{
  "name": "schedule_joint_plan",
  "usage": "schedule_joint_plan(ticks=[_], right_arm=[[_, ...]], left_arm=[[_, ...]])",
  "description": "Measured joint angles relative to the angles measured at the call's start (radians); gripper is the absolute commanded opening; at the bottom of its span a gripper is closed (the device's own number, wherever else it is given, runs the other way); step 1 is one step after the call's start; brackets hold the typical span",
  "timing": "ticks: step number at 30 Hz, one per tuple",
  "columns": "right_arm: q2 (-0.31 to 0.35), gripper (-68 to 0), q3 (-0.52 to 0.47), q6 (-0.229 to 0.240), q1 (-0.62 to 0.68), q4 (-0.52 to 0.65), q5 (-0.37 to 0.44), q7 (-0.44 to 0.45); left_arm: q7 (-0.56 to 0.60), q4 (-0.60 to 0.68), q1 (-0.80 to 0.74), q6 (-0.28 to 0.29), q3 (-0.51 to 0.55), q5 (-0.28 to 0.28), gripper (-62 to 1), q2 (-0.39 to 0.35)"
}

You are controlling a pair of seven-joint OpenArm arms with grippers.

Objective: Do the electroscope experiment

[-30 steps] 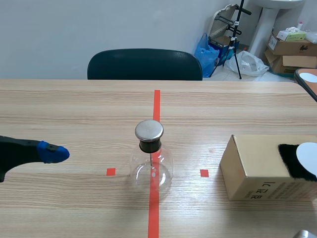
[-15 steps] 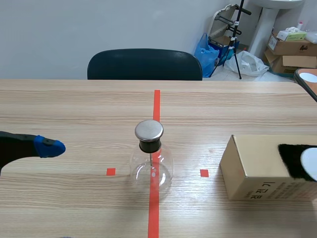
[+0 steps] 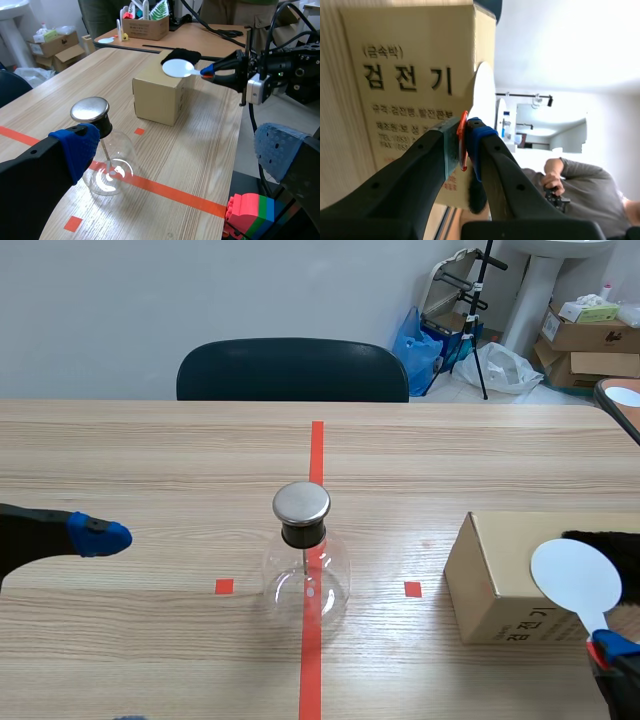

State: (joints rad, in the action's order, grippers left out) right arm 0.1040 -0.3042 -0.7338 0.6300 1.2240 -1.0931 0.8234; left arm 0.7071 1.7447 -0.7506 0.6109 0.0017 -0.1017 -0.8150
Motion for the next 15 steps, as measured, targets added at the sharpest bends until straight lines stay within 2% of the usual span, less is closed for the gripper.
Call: schedule_joint_plan(ticks=[3, 4, 5, 8, 9, 10, 13, 14, 15], right_arm=[[-0.018, -66.5, 0.004, -0.003, 0.001, 0.000, 0.009, -0.328], [-0.017, -66.5, -0.003, 0.001, 0.000, 0.000, 0.010, -0.369], [-0.012, -66.5, -0.014, 0.001, 0.000, 0.000, 0.008, -0.323], [0.008, -66.5, -0.021, -0.003, 0.002, 0.000, -0.006, -0.032], [0.004, -66.5, -0.014, -0.003, 0.000, 0.000, -0.010, 0.000], [-0.003, -66.5, -0.006, -0.003, -0.001, 0.000, -0.015, -0.028], [-0.032, -66.5, -0.002, -0.003, -0.001, 0.000, -0.013, -0.338], [-0.031, -66.5, -0.014, 0.001, 0.000, 0.000, -0.013, -0.364], [-0.025, -66.5, -0.034, 0.001, 0.002, 0.000, -0.018, -0.297]], left_arm=[[0.000, 0.000, 0.000, 0.000, 0.000, 0.000, 1.4, 0.000], [0.000, 0.000, 0.000, 0.000, 0.000, 0.000, 1.4, 0.000], [0.000, 0.000, 0.000, 0.000, 0.000, 0.000, 1.4, 0.000], [0.000, 0.000, 0.000, 0.000, 0.000, 0.000, 1.4, 0.000], [0.000, 0.000, 0.000, 0.000, 0.000, 0.000, 1.4, 0.000], [0.000, 0.000, 0.000, 0.000, 0.000, 0.000, 1.4, 0.000], [0.000, 0.000, 0.000, 0.000, 0.000, 0.000, 1.4, 0.000], [0.000, 0.000, 0.000, 0.000, 0.000, 0.000, 1.4, 0.000], [0.000, 0.000, 0.000, 0.000, 0.000, 0.000, 1.4, 0.000]])
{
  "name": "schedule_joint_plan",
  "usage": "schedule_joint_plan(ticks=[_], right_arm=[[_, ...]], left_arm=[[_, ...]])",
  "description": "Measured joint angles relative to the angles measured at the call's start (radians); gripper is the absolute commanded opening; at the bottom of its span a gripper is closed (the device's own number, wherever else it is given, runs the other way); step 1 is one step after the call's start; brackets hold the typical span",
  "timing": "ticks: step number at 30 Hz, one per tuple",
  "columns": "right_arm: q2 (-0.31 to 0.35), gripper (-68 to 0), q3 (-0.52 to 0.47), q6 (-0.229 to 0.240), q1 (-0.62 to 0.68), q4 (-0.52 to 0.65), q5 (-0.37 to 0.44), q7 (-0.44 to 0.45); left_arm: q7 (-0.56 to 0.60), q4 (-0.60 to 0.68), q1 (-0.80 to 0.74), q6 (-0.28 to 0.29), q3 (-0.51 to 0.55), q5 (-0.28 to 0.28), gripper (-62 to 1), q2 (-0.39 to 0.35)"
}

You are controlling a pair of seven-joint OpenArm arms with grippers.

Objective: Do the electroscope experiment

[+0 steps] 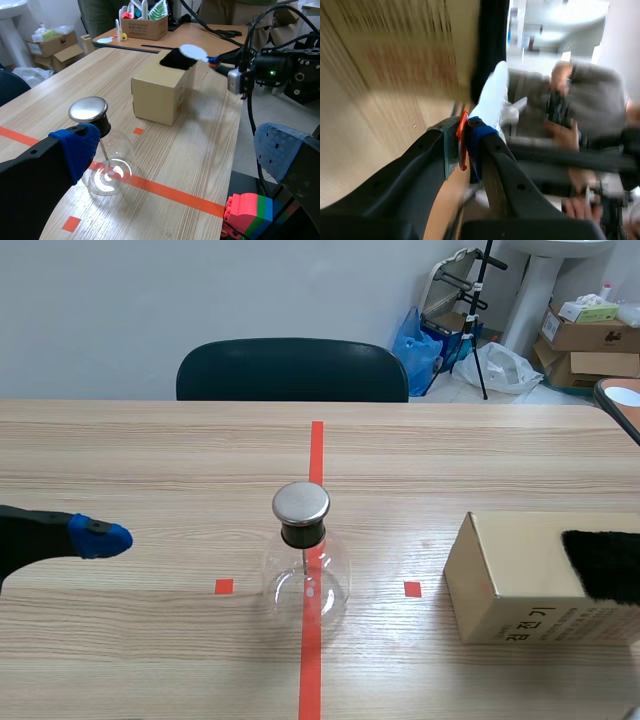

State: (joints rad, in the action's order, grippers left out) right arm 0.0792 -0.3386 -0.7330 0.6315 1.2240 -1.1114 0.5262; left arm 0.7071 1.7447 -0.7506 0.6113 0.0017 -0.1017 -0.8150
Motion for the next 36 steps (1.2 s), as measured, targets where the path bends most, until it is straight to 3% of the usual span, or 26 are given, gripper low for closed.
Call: schedule_joint_plan(ticks=[2, 4, 5, 8, 9, 12, 14, 15, 18, 19, 22, 23, 25, 27, 28, 29, 32, 33, 35, 36], right_arm=[[0.023, -66.5, -0.021, -0.005, 0.001, 0.000, -0.009, 0.219], [0.030, -66.5, -0.012, -0.004, -0.002, 0.000, -0.011, 0.315], [0.024, -66.5, -0.005, -0.003, -0.002, 0.000, -0.011, 0.282], [-0.008, -66.5, 0.004, -0.003, -0.002, 0.000, -0.019, -0.032], [-0.007, -66.5, -0.003, 0.000, -0.001, 0.000, -0.018, -0.042], [0.019, -66.5, -0.027, -0.004, 0.001, 0.000, -0.025, 0.232], [0.017, -66.5, -0.018, -0.004, -0.002, 0.000, -0.019, 0.298], [0.012, -66.5, -0.010, -0.003, -0.002, 0.000, -0.014, 0.261], [-0.011, -66.5, 0.000, 0.000, -0.002, 0.000, -0.014, -0.030], [-0.007, -66.5, -0.010, 0.000, -0.001, 0.000, -0.011, -0.016], [0.018, -66.5, -0.026, -0.002, 0.003, 0.000, -0.027, 0.250], [0.017, -66.5, -0.025, -0.001, 0.001, 0.000, -0.026, 0.301], [0.010, -66.5, -0.011, -0.001, 0.000, 0.002, -0.025, 0.259], [-0.005, -66.5, -0.003, 0.000, 0.000, 0.006, -0.024, 0.043], [-0.005, -66.5, -0.006, 0.000, -0.002, 0.006, -0.026, -0.023], [0.000, -66.5, -0.017, 0.000, -0.002, 0.006, -0.034, -0.004], [0.027, -66.5, -0.032, -0.002, 0.001, 0.006, -0.055, 0.280], [0.027, -66.5, -0.026, -0.001, 0.000, 0.006, -0.051, 0.334], [0.017, -66.5, -0.011, 0.000, 0.000, 0.006, -0.044, 0.297], [0.009, -66.5, -0.007, -0.001, 0.001, 0.006, -0.040, 0.204]], left_arm=[[0.000, 0.000, 0.000, 0.000, 0.003, 0.000, 1.4, 0.000], [0.000, 0.000, 0.000, 0.000, 0.006, 0.000, 1.4, 0.000], [0.000, 0.000, 0.000, 0.001, 0.006, 0.000, 1.4, 0.000], [0.000, 0.000, 0.000, 0.000, 0.006, 0.000, 1.4, 0.000], [0.000, 0.000, 0.000, 0.000, 0.006, 0.000, 1.4, 0.000], [0.000, 0.000, 0.000, 0.000, 0.006, 0.000, 1.4, 0.000], [0.000, 0.000, 0.000, 0.001, 0.006, 0.000, 1.4, 0.000], [0.000, 0.000, 0.000, 0.001, 0.006, 0.000, 1.4, 0.000], [0.000, 0.000, 0.000, 0.001, 0.006, 0.000, 1.4, 0.000], [0.000, 0.000, 0.000, 0.001, 0.006, 0.000, 1.4, 0.000], [0.000, 0.000, 0.000, 0.003, 0.007, 0.000, 1.4, 0.000], [0.000, 0.000, 0.000, 0.003, 0.007, 0.000, 1.4, 0.000], [0.000, 0.000, 0.000, 0.003, 0.007, 0.000, 1.4, 0.000], [0.000, 0.000, 0.000, 0.003, 0.007, 0.000, 1.4, 0.000], [0.000, 0.000, 0.000, 0.003, 0.007, 0.000, 1.4, 0.000], [0.000, 0.000, 0.000, 0.003, 0.007, 0.000, 1.4, 0.000], [-0.002, 0.000, 0.000, 0.003, 0.007, 0.000, 1.4, 0.000], [-0.003, 0.000, 0.000, 0.003, 0.007, 0.000, 1.4, 0.000], [-0.003, 0.000, 0.000, 0.003, 0.007, 0.000, 1.4, 0.000], [-0.003, 0.000, 0.000, 0.003, 0.007, 0.000, 1.4, 0.000]])
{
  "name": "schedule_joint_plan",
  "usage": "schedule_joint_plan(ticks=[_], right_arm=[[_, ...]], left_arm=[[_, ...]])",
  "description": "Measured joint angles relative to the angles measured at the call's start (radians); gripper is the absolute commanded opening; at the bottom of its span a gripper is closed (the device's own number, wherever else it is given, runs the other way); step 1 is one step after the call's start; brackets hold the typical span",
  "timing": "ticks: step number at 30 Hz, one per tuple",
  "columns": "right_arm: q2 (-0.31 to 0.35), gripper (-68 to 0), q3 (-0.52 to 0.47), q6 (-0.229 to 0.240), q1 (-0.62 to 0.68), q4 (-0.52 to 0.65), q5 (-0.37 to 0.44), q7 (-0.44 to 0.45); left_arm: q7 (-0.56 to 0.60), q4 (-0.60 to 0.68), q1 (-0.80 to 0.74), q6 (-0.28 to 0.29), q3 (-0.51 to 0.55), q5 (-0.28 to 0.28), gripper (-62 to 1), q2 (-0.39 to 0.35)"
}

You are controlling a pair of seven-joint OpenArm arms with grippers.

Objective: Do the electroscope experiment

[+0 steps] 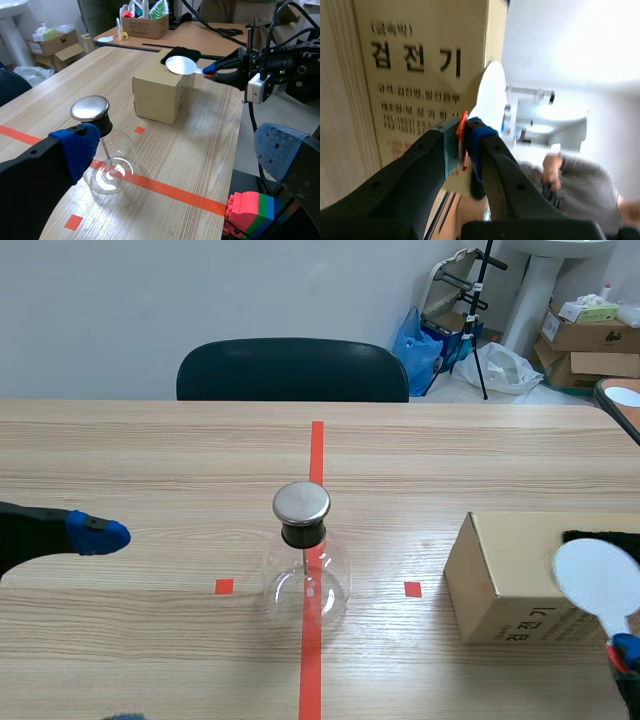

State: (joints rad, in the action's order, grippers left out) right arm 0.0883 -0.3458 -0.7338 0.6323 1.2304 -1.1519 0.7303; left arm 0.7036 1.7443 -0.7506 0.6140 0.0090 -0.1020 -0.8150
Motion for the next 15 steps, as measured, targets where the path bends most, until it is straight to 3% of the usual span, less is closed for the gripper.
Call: schedule_joint_plan(ticks=[2, 3, 6, 8, 9, 12, 13, 14, 15], right_arm=[[-0.005, -66.5, 0.000, 0.000, 0.000, 0.000, 0.013, -0.172], [-0.001, -66.5, -0.009, 0.000, 0.000, 0.000, 0.016, -0.172], [0.021, -66.5, -0.021, -0.001, 0.000, 0.000, 0.004, 0.082], [0.016, -66.5, -0.011, 0.000, -0.003, 0.000, -0.012, 0.167], [0.011, -66.5, -0.005, 0.000, -0.003, 0.000, -0.011, 0.137], [-0.001, -66.5, 0.000, 0.000, -0.002, 0.000, 0.003, -0.136], [0.003, -66.5, -0.003, 0.001, -0.003, 0.000, 0.008, -0.174], [0.008, -66.5, -0.013, 0.000, -0.003, 0.000, 0.007, -0.152], [0.015, -66.5, -0.018, 0.000, -0.003, 0.000, 0.002, -0.077]], left_arm=[[0.000, 0.000, 0.000, 0.000, 0.000, 0.000, 1.4, 0.000], [0.000, 0.000, 0.000, 0.000, 0.000, 0.000, 1.4, 0.000], [0.000, 0.000, 0.000, 0.000, 0.000, 0.000, 1.4, 0.000], [0.000, 0.000, 0.000, 0.000, 0.000, 0.001, 1.4, 0.000], [0.000, 0.000, 0.000, 0.000, 0.000, 0.000, 1.4, 0.000], [0.000, 0.000, 0.000, 0.000, 0.000, 0.000, 1.4, 0.000], [0.000, 0.000, 0.000, 0.000, 0.000, 0.000, 1.4, 0.000], [0.000, 0.000, 0.000, 0.000, 0.000, 0.000, 1.4, 0.000], [0.000, 0.000, 0.000, 0.000, 0.000, 0.000, 1.4, 0.000]])
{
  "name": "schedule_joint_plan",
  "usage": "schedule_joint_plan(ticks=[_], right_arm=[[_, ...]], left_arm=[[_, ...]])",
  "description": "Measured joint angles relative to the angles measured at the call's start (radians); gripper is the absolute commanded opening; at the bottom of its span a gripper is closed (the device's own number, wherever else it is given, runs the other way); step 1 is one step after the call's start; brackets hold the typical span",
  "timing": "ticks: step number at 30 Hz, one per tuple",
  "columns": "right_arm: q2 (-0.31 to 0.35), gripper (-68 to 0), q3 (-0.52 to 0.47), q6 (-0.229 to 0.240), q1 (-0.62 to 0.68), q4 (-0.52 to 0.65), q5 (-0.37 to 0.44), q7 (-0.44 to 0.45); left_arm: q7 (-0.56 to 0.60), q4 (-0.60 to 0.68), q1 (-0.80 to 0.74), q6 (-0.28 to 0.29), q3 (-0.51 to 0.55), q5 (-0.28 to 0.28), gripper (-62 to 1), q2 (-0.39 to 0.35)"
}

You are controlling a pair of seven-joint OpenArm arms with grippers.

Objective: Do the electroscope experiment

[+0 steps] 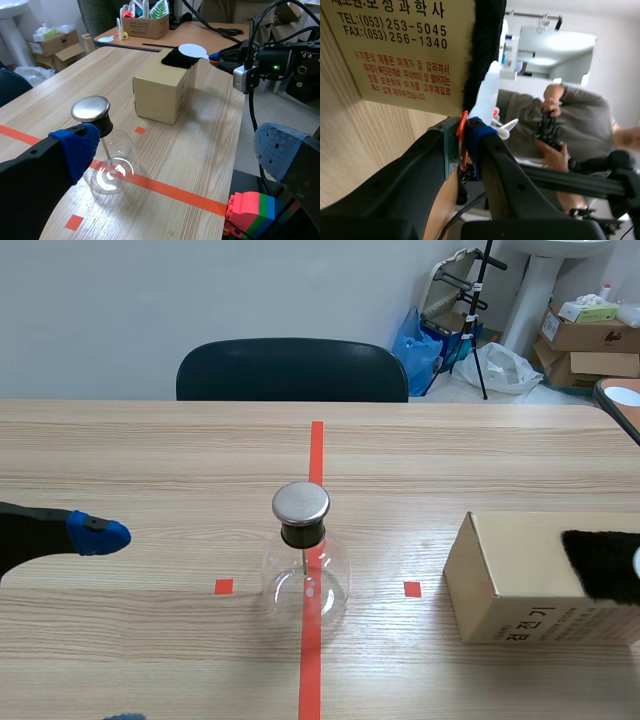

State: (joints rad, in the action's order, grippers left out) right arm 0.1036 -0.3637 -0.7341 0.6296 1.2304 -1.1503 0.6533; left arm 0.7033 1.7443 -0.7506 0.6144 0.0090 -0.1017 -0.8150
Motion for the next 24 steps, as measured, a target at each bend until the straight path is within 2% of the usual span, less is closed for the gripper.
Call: schedule_joint_plan(ticks=[2, 3, 4, 7, 8, 9, 12, 13, 14, 17, 18, 21, 22, 23, 24], right_arm=[[0.010, -66.5, -0.002, 0.000, 0.000, 0.000, -0.014, 0.159], [0.007, -66.5, 0.002, 0.000, 0.000, 0.000, -0.021, 0.186], [0.001, -66.5, 0.009, 0.000, 0.000, 0.000, -0.019, 0.161], [-0.015, -66.5, 0.014, 0.001, 0.000, 0.000, -0.005, -0.061], [-0.010, -66.5, 0.008, 0.000, 0.000, 0.000, -0.002, -0.073], [-0.003, -66.5, -0.002, 0.001, 0.000, 0.000, -0.003, -0.032], [0.021, -66.5, -0.009, 0.000, 0.000, 0.000, -0.017, 0.200], [0.021, -66.5, -0.004, 0.000, 0.000, 0.000, -0.020, 0.217], [0.015, -66.5, 0.000, 0.001, 0.000, 0.001, -0.019, 0.186], [-0.008, -66.5, 0.002, -0.002, 0.000, 0.001, 0.005, -0.076], [-0.007, -66.5, -0.003, 0.005, 0.000, 0.001, 0.006, -0.081], [0.008, -66.5, -0.014, 0.000, 0.002, 0.001, -0.008, 0.146], [0.007, -66.5, -0.013, 0.000, 0.000, 0.002, -0.010, 0.187], [0.004, -66.5, -0.007, 0.001, 0.000, 0.002, -0.010, 0.180], [0.000, -66.5, -0.002, 0.000, 0.000, 0.002, -0.005, 0.135]], left_arm=[[0.000, 0.000, 0.000, 0.000, 0.000, 0.000, 1.4, 0.000], [0.000, 0.000, 0.000, 0.000, 0.000, 0.000, 1.4, 0.000], [0.000, 0.000, 0.000, 0.000, 0.000, 0.000, 1.4, 0.000], [0.000, 0.000, 0.000, 0.000, 0.000, 0.000, 1.4, 0.000], [0.000, 0.000, 0.000, 0.000, 0.000, 0.000, 1.4, 0.000], [0.000, 0.000, 0.000, 0.000, 0.000, 0.000, 1.4, 0.000], [0.000, 0.000, 0.000, 0.000, 0.000, 0.000, 1.4, 0.000], [0.000, 0.000, 0.000, 0.000, 0.000, 0.000, 1.4, 0.000], [0.000, 0.000, 0.000, 0.000, 0.000, 0.000, 1.4, 0.000], [0.000, 0.000, 0.000, 0.000, 0.000, 0.000, 1.4, 0.000], [0.000, 0.000, 0.000, 0.000, 0.000, 0.000, 1.4, 0.000], [0.000, 0.000, 0.000, 0.000, 0.000, 0.000, 1.4, 0.000], [0.000, 0.000, 0.000, 0.000, 0.000, 0.000, 1.4, 0.000], [0.000, 0.000, 0.000, 0.000, 0.000, 0.000, 1.4, 0.000], [0.000, 0.000, 0.000, 0.000, 0.000, 0.000, 1.4, 0.000]])
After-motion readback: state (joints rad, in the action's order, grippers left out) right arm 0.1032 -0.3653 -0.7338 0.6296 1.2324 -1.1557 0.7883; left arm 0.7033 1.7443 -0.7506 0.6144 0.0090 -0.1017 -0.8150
